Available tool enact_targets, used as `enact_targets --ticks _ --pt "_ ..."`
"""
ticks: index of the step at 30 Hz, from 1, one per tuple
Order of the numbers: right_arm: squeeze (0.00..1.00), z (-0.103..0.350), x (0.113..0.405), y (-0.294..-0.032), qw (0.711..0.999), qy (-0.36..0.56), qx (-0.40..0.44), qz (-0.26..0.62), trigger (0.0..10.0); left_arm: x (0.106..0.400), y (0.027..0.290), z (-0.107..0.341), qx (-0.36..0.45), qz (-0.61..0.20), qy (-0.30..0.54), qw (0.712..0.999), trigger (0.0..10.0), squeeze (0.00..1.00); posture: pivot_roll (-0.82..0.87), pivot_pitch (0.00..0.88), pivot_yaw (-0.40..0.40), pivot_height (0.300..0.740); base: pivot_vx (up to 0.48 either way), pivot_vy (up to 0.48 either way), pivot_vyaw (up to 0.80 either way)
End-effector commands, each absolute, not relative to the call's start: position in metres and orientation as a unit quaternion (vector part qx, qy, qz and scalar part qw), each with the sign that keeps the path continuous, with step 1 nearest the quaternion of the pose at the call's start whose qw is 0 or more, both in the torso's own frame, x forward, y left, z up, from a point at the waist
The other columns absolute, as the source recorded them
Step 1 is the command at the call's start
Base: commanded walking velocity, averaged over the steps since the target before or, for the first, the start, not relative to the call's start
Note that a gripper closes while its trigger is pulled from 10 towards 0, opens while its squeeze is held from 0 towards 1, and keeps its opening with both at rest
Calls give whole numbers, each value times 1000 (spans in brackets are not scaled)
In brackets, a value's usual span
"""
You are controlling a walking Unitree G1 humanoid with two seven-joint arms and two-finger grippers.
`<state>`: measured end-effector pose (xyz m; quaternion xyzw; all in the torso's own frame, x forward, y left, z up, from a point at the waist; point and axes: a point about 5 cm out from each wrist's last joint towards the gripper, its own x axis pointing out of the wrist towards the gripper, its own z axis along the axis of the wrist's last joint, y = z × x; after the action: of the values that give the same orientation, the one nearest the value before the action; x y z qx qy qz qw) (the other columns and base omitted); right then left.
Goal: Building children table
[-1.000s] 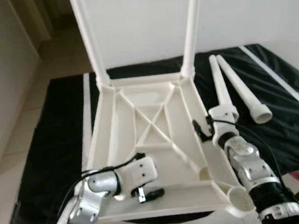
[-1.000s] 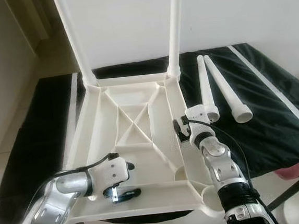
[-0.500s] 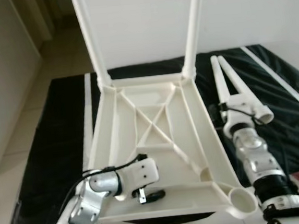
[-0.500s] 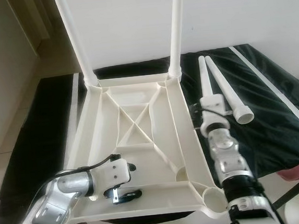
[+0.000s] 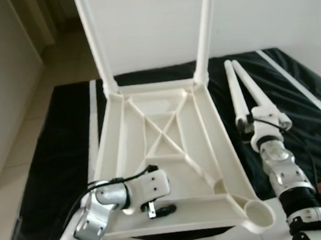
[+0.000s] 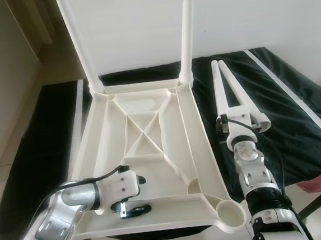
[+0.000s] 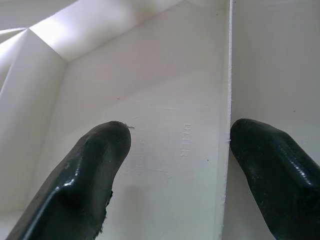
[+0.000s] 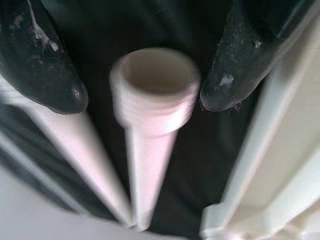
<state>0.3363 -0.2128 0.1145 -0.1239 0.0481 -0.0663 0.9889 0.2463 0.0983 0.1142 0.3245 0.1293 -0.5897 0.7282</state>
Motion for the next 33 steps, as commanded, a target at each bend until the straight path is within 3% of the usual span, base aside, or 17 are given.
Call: enact_targets --ticks 1,8,23,27,33 --pt "0 111 337 -208 990 59 -122 -44 10000 246 99 99 320 -562 153 747 10000 0 19 0 8 740 0 0 0" --pt "0 108 340 -201 991 74 -113 -7 10000 244 99 99 317 -561 153 749 10000 0 28 0 1 740 0 0 0" --pt "0 99 340 -206 990 117 -81 -11 10000 239 102 100 312 -555 159 755 10000 0 44 0 -12 740 0 0 0" --pt "0 94 341 -201 989 125 -79 4 10000 244 94 104 311 -554 149 758 10000 0 41 0 -8 740 0 0 0" --pt "0 100 351 -185 989 122 -65 51 10000 246 62 110 311 -573 118 749 10000 0 42 0 -5 740 0 0 0"
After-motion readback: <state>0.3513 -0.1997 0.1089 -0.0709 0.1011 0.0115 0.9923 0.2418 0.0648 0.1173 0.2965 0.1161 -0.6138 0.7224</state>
